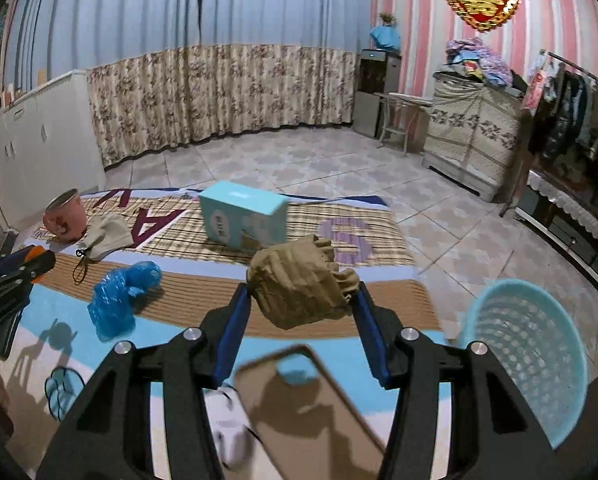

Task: Collect trash
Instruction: 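Carry the orange bowl and brown paper in both tools over the blue basket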

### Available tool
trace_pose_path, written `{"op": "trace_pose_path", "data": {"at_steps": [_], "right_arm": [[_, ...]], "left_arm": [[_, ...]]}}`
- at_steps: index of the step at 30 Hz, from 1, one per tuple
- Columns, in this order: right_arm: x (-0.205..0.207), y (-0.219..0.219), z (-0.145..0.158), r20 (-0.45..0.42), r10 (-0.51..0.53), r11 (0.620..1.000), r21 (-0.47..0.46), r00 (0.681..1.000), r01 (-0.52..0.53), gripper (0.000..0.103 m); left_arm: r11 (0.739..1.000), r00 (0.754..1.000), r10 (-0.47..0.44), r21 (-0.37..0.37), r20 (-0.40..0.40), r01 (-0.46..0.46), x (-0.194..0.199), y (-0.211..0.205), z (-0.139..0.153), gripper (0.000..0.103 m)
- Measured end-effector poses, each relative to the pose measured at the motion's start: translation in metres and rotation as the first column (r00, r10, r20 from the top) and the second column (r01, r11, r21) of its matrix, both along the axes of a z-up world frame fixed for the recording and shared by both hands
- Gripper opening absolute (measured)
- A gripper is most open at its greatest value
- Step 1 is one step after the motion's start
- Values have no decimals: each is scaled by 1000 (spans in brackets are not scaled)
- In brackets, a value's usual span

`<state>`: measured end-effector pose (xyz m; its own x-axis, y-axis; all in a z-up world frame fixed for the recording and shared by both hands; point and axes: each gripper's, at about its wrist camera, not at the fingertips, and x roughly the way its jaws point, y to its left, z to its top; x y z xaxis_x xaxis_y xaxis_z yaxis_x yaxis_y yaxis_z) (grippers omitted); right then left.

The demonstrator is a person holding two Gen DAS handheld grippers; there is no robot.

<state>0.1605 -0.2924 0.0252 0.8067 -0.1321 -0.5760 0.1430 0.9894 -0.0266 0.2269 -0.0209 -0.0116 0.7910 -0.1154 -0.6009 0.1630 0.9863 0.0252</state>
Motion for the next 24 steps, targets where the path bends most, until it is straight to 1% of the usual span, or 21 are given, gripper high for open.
{"op": "trace_pose_path", "data": {"at_steps": [4, 7, 10, 12, 14, 17, 20, 23, 24], "right_arm": [[-31, -29, 11, 14, -37, 999, -3, 999, 37, 52], [-50, -53, 18, 25, -74, 997, 1, 997, 74, 52], [-70, -79, 21, 32, -114, 993, 12, 993, 114, 52], [-82, -94, 22, 37, -144, 990, 14, 989, 143, 52], [-91, -111, 22, 38, -171, 985, 26, 985, 170, 52], [-105, -142, 18, 31, -226, 973, 46, 974, 224, 52], [-113, -164, 16, 29, -264, 963, 69, 964, 262, 52], [-118, -181, 13, 33, -299, 953, 58, 954, 297, 52], [-120, -187, 13, 36, -315, 949, 41, 948, 314, 52]], "left_arm": [[997, 999, -47, 67, 23, 45, -16, -34, 8, 39], [994, 995, -98, 59, 29, 96, -32, -63, 19, 39], [987, 988, -149, 72, 41, 146, -47, -98, 26, 39], [979, 979, -199, 61, 36, 196, -57, -126, 31, 39], [971, 972, -231, 71, 40, 227, -66, -150, 34, 39], [960, 960, -277, 60, 30, 275, -76, -184, 34, 39], [949, 949, -314, 43, 9, 313, -83, -214, 31, 39], [939, 940, -341, 35, -7, 341, -87, -240, 26, 39], [935, 936, -353, 40, -11, 353, -88, -251, 23, 39]]}}
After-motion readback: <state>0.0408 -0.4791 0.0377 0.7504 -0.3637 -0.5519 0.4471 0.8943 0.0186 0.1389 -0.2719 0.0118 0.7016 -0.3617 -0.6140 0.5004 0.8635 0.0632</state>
